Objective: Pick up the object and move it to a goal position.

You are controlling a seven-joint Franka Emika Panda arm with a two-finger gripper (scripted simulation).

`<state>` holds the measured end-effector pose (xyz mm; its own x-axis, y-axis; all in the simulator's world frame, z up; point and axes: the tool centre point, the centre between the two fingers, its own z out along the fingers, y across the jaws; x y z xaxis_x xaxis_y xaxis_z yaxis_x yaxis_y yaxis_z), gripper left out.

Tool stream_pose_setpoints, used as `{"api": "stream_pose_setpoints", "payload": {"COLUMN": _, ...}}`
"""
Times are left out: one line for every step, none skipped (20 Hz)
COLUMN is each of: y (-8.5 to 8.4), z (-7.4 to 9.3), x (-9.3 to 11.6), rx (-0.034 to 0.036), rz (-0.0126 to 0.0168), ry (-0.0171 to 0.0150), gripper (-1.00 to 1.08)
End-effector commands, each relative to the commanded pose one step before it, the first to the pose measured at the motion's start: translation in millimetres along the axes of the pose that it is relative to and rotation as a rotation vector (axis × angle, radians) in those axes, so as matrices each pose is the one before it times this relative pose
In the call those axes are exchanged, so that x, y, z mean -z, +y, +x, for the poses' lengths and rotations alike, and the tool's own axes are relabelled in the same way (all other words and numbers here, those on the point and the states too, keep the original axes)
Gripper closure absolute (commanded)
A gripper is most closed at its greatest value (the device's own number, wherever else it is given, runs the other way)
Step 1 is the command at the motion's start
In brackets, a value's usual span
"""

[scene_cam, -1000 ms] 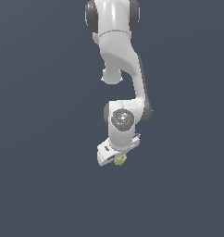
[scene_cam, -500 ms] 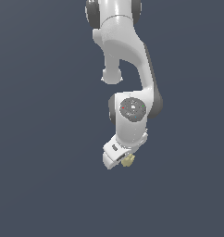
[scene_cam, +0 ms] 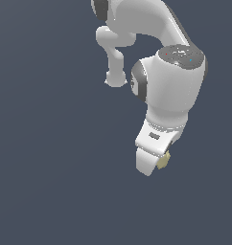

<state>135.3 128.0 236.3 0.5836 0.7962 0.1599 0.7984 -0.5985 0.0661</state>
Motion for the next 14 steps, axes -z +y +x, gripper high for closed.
{"api": "stream_pose_setpoints", "payload": {"y": -8.61, "z": 24.25, "x": 38.97, "rx": 0.08763, "rz": -0.00688, "ry": 0.03611, "gripper": 1.08}}
{"api": "stream_pose_setpoints", "payload": {"y": -3.14, "z": 9.77, "x": 15.12, "rx": 0.03419, "rz": -0.00234, "ry": 0.01432, "gripper": 1.08}}
{"api": "stream_pose_setpoints", "payload": {"y": -3.15, "z": 9.77, "x": 15.09, "rx": 0.03414, "rz": -0.00230, "ry": 0.01432, "gripper": 1.08}}
{"api": "stream_pose_setpoints", "payload": {"y": -3.14, "z": 9.72, "x": 14.99, "rx": 0.03393, "rz": -0.00225, "ry": 0.01425, "gripper": 1.08}}
{"api": "stream_pose_setpoints", "payload": {"y": -3.01, "z": 9.32, "x": 14.33, "rx": 0.03245, "rz": -0.00211, "ry": 0.01366, "gripper": 1.08}}
{"api": "stream_pose_setpoints", "payload": {"y": -2.84, "z": 8.81, "x": 13.54, "rx": 0.03065, "rz": -0.00194, "ry": 0.01294, "gripper": 1.08}}
{"api": "stream_pose_setpoints", "payload": {"y": -2.68, "z": 8.33, "x": 12.77, "rx": 0.02891, "rz": -0.00180, "ry": 0.01223, "gripper": 1.08}}
{"api": "stream_pose_setpoints", "payload": {"y": -2.52, "z": 7.84, "x": 12.00, "rx": 0.02717, "rz": -0.00167, "ry": 0.01151, "gripper": 1.08}}
{"api": "stream_pose_setpoints", "payload": {"y": -2.36, "z": 7.36, "x": 11.23, "rx": 0.02546, "rz": -0.00155, "ry": 0.01079, "gripper": 1.08}}
{"api": "stream_pose_setpoints", "payload": {"y": -2.20, "z": 6.88, "x": 10.49, "rx": 0.02377, "rz": -0.00142, "ry": 0.01010, "gripper": 1.08}}
{"api": "stream_pose_setpoints", "payload": {"y": -2.03, "z": 6.39, "x": 9.75, "rx": 0.02204, "rz": -0.00126, "ry": 0.00942, "gripper": 1.08}}
{"api": "stream_pose_setpoints", "payload": {"y": -1.87, "z": 5.89, "x": 9.01, "rx": 0.02028, "rz": -0.00111, "ry": 0.00873, "gripper": 1.08}}
{"api": "stream_pose_setpoints", "payload": {"y": -1.70, "z": 5.40, "x": 8.29, "rx": 0.01858, "rz": -0.00097, "ry": 0.00804, "gripper": 1.08}}
{"api": "stream_pose_setpoints", "payload": {"y": -1.55, "z": 4.95, "x": 7.59, "rx": 0.01699, "rz": -0.00087, "ry": 0.00738, "gripper": 1.08}}
